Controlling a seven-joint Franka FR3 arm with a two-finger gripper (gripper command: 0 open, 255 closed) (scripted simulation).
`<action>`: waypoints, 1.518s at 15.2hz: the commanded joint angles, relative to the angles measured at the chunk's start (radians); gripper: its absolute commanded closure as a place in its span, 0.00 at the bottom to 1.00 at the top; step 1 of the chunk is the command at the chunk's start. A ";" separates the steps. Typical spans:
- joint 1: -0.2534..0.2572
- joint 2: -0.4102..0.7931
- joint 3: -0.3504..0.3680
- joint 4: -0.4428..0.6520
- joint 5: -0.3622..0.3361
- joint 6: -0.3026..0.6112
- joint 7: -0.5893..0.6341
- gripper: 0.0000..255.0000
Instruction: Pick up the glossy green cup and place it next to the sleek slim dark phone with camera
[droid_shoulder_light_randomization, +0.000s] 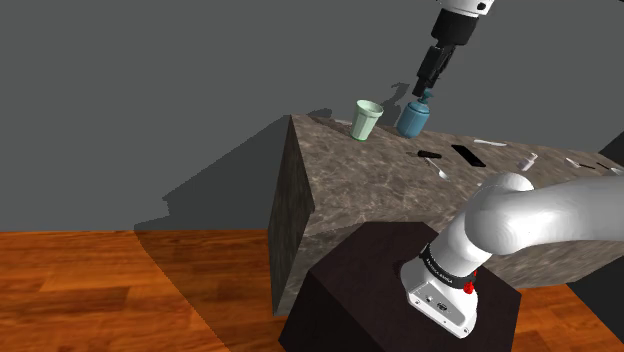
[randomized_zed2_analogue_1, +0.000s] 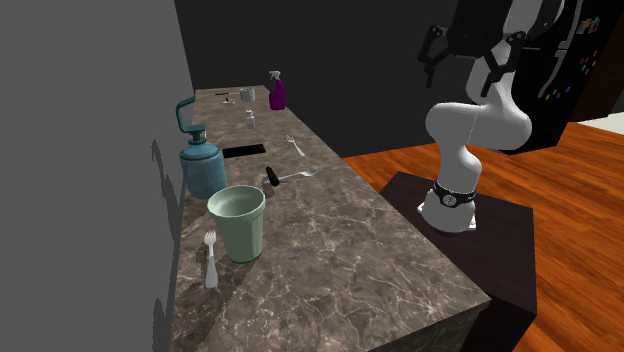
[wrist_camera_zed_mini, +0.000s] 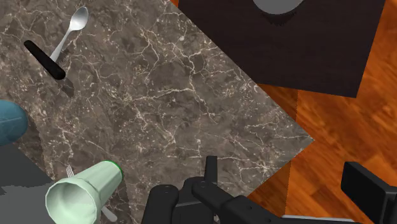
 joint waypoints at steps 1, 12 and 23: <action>0.000 0.000 0.000 0.000 0.000 0.000 0.000 0.00; -0.051 0.272 -0.112 -0.015 -0.089 0.309 -0.044 0.00; -0.093 0.630 -0.217 0.123 -0.106 0.556 -0.095 0.00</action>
